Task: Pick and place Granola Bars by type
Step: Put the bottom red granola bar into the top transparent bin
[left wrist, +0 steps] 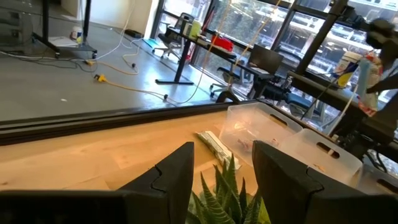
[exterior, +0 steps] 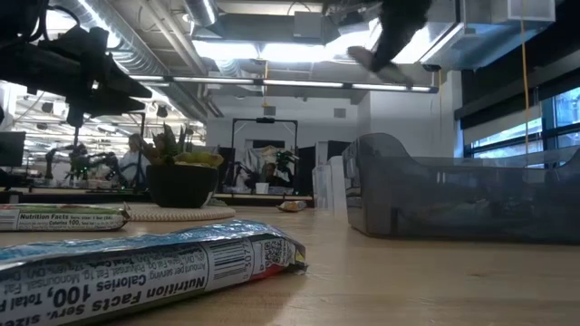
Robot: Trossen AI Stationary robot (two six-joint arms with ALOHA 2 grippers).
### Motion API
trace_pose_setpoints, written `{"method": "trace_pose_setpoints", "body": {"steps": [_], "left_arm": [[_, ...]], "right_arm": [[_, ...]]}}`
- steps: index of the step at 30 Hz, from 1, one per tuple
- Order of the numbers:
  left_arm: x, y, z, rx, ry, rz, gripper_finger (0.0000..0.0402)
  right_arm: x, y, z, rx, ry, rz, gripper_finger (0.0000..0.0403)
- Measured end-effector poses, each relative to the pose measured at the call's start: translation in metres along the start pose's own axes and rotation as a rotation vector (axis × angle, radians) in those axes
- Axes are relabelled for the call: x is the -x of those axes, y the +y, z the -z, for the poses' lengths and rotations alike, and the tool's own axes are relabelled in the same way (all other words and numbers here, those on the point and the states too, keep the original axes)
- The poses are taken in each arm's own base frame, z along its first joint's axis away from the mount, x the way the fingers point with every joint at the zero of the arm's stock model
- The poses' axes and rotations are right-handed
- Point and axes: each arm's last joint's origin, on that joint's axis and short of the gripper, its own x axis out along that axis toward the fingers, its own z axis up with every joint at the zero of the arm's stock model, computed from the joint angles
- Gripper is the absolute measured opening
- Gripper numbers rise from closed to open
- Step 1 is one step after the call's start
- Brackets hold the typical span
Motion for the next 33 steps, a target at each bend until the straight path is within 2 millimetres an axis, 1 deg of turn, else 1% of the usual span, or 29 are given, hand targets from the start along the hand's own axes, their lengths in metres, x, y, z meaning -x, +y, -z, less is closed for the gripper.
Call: {"method": "trace_pose_setpoints", "body": {"steps": [3, 6, 9, 11, 14, 16, 20, 23, 25, 28, 33], "left_arm": [[0.0, 0.0, 0.0, 0.0, -0.007, -0.014, 0.0157], [0.0, 0.0, 0.0, -0.001, -0.007, -0.015, 0.0157], [0.0, 0.0, 0.0, -0.001, -0.007, -0.015, 0.0157], [0.0, 0.0, 0.0, -0.001, -0.007, -0.015, 0.0157], [0.0, 0.0, 0.0, -0.005, -0.007, -0.015, 0.0157], [0.0, 0.001, 0.0, -0.029, -0.007, -0.016, 0.0157], [0.0, 0.001, 0.0, -0.054, -0.007, -0.016, 0.0157], [0.0, 0.001, 0.0, -0.054, -0.007, -0.016, 0.0157], [0.0, 0.001, 0.0, -0.054, -0.007, -0.016, 0.0157], [0.0, 0.0, 0.0, -0.054, -0.007, -0.016, 0.0157], [0.0, 0.001, 0.0, -0.054, -0.007, -0.016, 0.0157]], "right_arm": [[-0.024, -0.024, -0.011, 0.035, -0.013, -0.027, 0.0095], [-0.052, -0.049, -0.018, 0.052, -0.008, -0.016, 0.0095], [-0.081, -0.068, -0.02, 0.054, 0.019, -0.024, 0.0095], [-0.103, -0.078, -0.017, 0.038, 0.067, -0.031, 0.0095], [-0.134, -0.089, -0.01, 0.039, 0.155, -0.041, 0.0095], [-0.154, -0.093, -0.004, 0.05, 0.214, -0.045, 0.0095], [-0.186, -0.093, 0.007, 0.097, 0.316, -0.075, 0.0095], [-0.202, -0.089, 0.014, 0.138, 0.378, -0.1, 0.0095], [-0.207, -0.088, 0.017, 0.164, 0.403, -0.113, 0.0095], [-0.21, -0.087, 0.019, 0.175, 0.417, -0.12, 0.0095], [-0.209, -0.087, 0.021, 0.16, 0.451, -0.115, 0.0095]]}}
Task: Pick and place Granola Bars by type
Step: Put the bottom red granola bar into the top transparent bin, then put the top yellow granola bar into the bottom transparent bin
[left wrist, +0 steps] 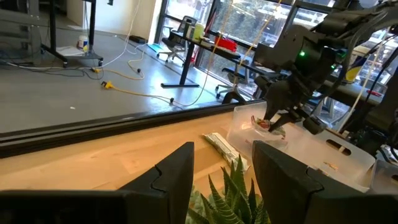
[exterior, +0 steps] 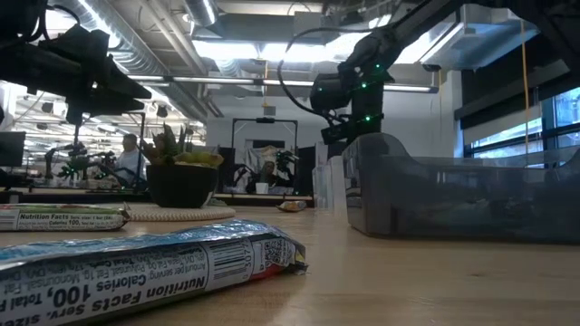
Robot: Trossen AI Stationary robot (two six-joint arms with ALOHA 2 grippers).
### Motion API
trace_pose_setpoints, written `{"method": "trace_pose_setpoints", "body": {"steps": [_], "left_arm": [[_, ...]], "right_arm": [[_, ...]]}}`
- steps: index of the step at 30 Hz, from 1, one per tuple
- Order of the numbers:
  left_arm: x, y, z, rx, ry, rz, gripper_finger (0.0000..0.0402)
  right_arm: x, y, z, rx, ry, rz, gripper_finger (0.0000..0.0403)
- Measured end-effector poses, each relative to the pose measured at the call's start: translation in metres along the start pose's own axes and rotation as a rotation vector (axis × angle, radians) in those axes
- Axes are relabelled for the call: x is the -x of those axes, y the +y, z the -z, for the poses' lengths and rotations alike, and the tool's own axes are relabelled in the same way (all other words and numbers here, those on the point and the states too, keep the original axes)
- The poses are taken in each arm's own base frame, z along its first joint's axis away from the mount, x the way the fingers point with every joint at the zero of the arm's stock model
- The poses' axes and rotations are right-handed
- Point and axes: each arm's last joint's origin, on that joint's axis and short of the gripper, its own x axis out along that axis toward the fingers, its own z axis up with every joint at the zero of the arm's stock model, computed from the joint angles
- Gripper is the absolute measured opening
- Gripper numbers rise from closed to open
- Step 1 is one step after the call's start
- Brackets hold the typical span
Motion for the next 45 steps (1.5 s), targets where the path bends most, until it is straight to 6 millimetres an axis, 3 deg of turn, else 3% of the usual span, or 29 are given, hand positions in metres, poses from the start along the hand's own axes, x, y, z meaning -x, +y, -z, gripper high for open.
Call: {"method": "trace_pose_setpoints", "body": {"steps": [8, 16, 21, 25, 30, 34, 38, 45], "left_arm": [[0.0, 0.0, 0.0, 0.0, 0.0, 0.0, 0.0157], [0.0, 0.0, 0.0, 0.0, 0.0, 0.0, 0.0157], [0.0, 0.0, 0.0, 0.0, 0.0, 0.0, 0.0157], [0.0, 0.0, 0.0, 0.0, 0.0, 0.0, 0.0157], [0.0, 0.0, 0.0, 0.0, 0.0, 0.0, 0.0157], [0.0, 0.0, 0.0, 0.0, 0.0, 0.0, 0.0157], [0.0, 0.0, 0.0, 0.001, 0.0, 0.0, 0.0157], [0.0, 0.0, 0.0, 0.018, 0.0, 0.0, 0.0157]], "right_arm": [[0.0, 0.001, 0.003, 0.005, 0.027, -0.01, 0.0111], [0.006, 0.001, 0.006, 0.019, 0.085, -0.016, 0.0203], [0.038, -0.008, -0.001, 0.03, 0.1, -0.016, 0.0234], [0.068, -0.021, -0.014, 0.091, 0.025, 0.087, 0.0239], [0.104, -0.035, -0.037, 0.197, -0.226, 0.135, 0.024], [0.121, -0.04, -0.054, 0.219, -0.43, 0.176, 0.024], [0.117, -0.036, -0.059, 0.208, -0.441, 0.166, 0.024], [0.084, -0.017, -0.075, -0.102, -0.398, -0.012, 0.024]]}}
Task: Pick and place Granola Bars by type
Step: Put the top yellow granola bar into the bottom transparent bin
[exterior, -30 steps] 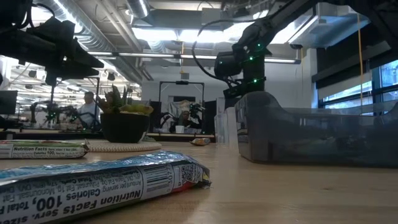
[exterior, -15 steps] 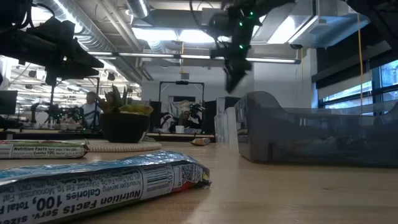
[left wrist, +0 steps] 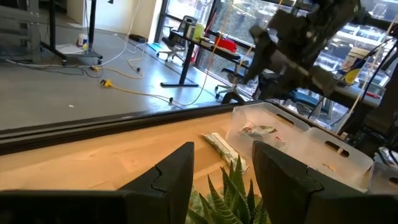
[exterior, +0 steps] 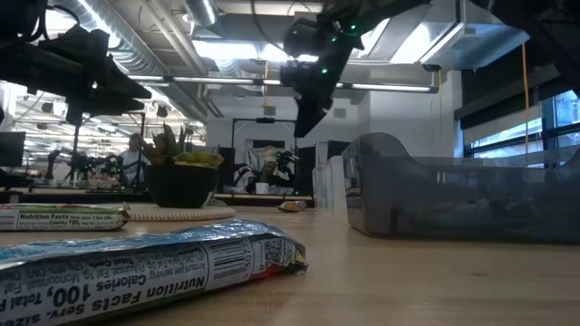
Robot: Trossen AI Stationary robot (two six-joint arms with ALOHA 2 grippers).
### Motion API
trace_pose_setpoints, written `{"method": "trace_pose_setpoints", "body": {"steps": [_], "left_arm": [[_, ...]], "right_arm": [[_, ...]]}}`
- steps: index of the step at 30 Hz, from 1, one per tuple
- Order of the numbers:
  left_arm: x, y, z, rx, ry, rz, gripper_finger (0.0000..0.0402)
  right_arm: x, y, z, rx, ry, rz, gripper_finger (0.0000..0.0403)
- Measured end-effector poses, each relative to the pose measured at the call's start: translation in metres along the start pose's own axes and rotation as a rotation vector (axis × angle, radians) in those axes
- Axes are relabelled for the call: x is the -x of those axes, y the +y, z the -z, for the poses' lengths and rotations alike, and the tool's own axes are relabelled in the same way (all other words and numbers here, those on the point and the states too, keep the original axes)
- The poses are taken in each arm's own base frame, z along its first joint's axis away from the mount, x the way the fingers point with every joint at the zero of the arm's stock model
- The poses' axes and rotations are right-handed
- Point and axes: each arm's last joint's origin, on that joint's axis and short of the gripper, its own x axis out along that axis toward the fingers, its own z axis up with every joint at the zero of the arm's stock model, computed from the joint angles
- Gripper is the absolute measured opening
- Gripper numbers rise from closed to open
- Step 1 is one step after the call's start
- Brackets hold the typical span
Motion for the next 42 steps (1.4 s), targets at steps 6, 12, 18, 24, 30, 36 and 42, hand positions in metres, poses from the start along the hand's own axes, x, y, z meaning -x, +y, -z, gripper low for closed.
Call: {"method": "trace_pose_setpoints", "body": {"steps": [6, 12, 18, 24, 30, 36, 42], "left_arm": [[0.0, 0.0, 0.0, 0.01, 0.004, 0.008, 0.0157], [0.0, 0.0, 0.0, 0.011, 0.004, 0.008, 0.0157], [0.0, 0.0, 0.0, 0.01, 0.004, 0.007, 0.0157], [0.0, 0.0, 0.0, 0.01, 0.005, 0.01, 0.0157], [0.0, 0.0, 0.0, 0.01, 0.004, 0.009, 0.0157], [0.0, 0.0, 0.0, 0.01, 0.004, 0.01, 0.0157], [0.0, 0.0, 0.0, 0.01, 0.005, 0.01, 0.0157]], "right_arm": [[-0.013, 0.02, -0.005, -0.087, 0.0, -0.028, 0.024], [-0.011, 0.029, -0.019, -0.107, -0.104, 0.107, 0.024], [-0.028, 0.043, -0.013, -0.095, 0.011, 0.24, 0.0239], [-0.062, 0.051, -0.006, -0.147, 0.071, 0.161, 0.0239], [-0.081, 0.052, 0.0, -0.112, 0.121, 0.168, 0.0239], [-0.089, 0.05, 0.007, 0.037, 0.188, 0.151, 0.0239], [-0.09, 0.046, 0.008, 0.052, 0.189, 0.121, 0.0239]]}}
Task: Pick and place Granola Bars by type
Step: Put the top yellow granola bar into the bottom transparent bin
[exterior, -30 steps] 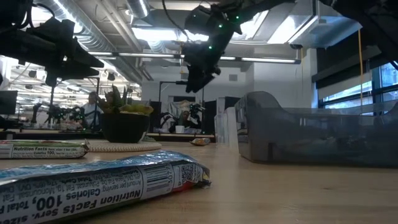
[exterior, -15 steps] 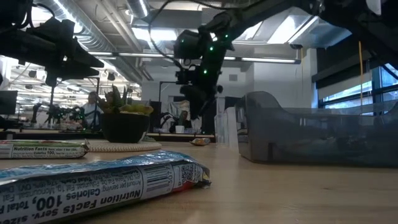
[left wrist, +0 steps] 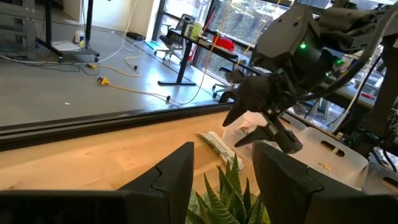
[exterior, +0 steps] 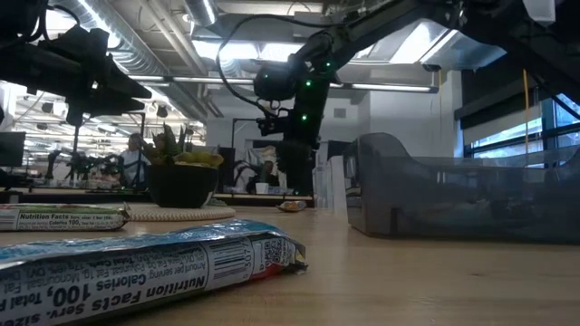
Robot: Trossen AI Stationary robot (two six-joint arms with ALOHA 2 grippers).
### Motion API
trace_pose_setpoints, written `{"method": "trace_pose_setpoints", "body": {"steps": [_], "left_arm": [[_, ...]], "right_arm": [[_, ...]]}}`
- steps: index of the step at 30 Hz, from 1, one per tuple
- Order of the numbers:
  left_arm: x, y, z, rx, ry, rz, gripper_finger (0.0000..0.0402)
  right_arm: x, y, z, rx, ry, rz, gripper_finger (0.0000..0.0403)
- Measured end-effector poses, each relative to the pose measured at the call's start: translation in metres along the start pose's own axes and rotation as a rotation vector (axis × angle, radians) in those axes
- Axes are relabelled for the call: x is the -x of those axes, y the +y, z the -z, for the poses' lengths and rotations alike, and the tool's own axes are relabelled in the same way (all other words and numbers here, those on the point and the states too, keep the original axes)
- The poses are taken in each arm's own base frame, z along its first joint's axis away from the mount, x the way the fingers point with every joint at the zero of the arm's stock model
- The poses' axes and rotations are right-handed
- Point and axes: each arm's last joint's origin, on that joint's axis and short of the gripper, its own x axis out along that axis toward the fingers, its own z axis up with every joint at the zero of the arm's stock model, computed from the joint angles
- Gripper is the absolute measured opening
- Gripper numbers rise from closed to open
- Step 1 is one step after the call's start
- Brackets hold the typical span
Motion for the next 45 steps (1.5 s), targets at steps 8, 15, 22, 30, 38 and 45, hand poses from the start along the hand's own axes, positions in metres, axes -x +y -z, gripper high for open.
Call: {"method": "trace_pose_setpoints", "body": {"steps": [8, 15, 22, 30, 38, 45], "left_arm": [[0.0, 0.0, 0.0, 0.0, 0.0, 0.0, 0.0157], [0.0, 0.0, 0.0, -0.001, 0.0, 0.0, 0.0157], [0.0, 0.0, 0.0, -0.002, 0.0, 0.0, 0.0157], [0.0, 0.0, 0.0, -0.001, -0.001, -0.002, 0.0157], [0.0, 0.0, 0.0, -0.021, -0.001, -0.002, 0.0157], [0.0, 0.0, 0.0, -0.049, -0.001, -0.002, 0.0157]], "right_arm": [[0.001, 0.002, -0.004, 0.056, -0.042, -0.012, 0.0239], [-0.003, 0.013, -0.005, 0.155, -0.026, 0.023, 0.0239], [-0.016, 0.021, -0.004, 0.223, 0.013, 0.069, 0.0239], [-0.017, 0.017, -0.004, 0.215, 0.015, 0.094, 0.0239], [-0.03, 0.021, 0.0, 0.237, 0.067, 0.094, 0.0239], [-0.028, 0.034, -0.001, 0.267, 0.075, 0.091, 0.0239]]}}
